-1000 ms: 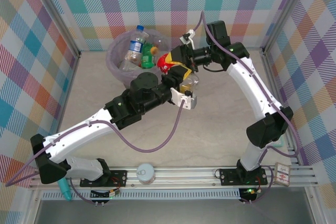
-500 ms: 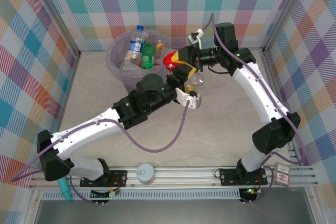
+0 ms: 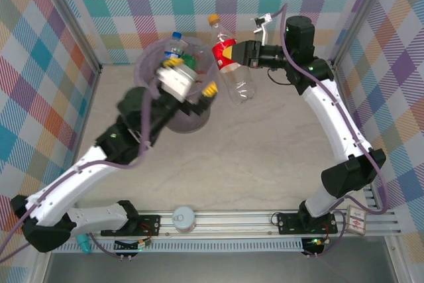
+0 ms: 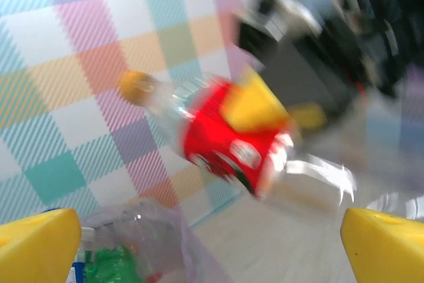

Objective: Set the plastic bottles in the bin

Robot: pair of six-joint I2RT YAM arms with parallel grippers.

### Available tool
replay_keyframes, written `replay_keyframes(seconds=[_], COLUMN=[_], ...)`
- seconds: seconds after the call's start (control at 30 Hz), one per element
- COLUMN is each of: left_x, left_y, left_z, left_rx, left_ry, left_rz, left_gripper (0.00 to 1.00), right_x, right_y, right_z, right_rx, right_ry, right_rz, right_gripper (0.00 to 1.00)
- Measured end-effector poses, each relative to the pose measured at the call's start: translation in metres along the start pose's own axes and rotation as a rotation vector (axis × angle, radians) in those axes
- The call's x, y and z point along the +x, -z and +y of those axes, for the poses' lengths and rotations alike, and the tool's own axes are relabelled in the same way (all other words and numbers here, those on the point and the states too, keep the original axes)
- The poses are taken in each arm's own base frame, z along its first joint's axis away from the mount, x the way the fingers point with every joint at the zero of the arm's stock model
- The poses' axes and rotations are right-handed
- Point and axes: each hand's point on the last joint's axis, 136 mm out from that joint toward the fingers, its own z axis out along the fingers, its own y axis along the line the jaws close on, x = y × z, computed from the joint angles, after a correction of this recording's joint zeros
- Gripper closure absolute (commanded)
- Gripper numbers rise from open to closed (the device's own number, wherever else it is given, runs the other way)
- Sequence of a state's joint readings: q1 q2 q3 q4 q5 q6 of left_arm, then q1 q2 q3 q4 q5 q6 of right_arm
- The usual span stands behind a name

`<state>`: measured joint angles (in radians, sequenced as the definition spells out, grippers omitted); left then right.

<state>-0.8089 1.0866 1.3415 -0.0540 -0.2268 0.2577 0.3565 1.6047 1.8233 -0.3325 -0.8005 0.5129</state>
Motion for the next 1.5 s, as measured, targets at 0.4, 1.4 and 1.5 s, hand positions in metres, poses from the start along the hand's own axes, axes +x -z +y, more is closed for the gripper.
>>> replay_keyframes(seconds=[0.4,1.4,1.5], left_x=[-0.009,0.000,-0.024], left_y=[-0.050,-0.071,-0.060], left_z=[0.056,0.109,0.150], left_rx=[0.092,-0.013,-0.141], left_ry=[0.847,0.868,0.756], left_rz=[-0.010,0.042,-0.018], left_gripper=[0.03,0.88,0.89], right_x=[0.045,0.027,0.019], right_y=[-0.023,-0.042,-0.018], right_z=[0.023,0.050,0.051], right_rx=[-0.012,0.171,0.248], right_ry=[0.442,0.675,0.653], right_rz=[0.006,-0.048,-0.070], right_gripper=[0.66,0.01,0.01])
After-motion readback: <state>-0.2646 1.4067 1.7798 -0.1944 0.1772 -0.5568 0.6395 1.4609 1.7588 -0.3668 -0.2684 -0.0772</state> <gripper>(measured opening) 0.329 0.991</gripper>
